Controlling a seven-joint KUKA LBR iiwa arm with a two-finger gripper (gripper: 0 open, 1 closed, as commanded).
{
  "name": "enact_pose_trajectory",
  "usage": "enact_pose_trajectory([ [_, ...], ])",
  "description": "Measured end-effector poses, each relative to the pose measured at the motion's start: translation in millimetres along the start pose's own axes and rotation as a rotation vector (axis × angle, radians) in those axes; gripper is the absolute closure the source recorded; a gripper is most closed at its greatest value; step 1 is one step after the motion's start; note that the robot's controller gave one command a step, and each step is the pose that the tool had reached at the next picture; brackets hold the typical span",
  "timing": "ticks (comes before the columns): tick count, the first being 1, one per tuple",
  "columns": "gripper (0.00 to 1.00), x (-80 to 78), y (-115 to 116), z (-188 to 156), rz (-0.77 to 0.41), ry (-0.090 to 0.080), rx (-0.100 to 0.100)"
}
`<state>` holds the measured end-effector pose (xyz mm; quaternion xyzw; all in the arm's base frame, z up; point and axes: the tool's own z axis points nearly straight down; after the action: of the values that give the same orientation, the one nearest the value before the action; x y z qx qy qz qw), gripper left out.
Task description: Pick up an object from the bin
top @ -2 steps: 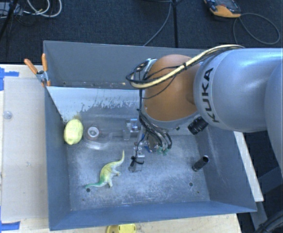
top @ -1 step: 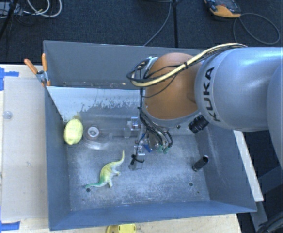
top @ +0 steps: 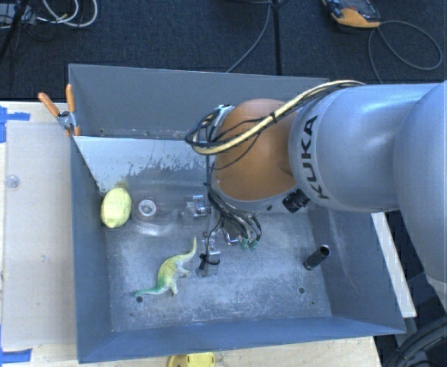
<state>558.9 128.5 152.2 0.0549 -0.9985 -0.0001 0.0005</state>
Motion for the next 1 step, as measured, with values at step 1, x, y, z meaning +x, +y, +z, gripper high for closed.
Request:
enact_pose_trajectory([
  [1,0.0,-6.2,28.5,18.6,-0.311,0.002,-0.001],
])
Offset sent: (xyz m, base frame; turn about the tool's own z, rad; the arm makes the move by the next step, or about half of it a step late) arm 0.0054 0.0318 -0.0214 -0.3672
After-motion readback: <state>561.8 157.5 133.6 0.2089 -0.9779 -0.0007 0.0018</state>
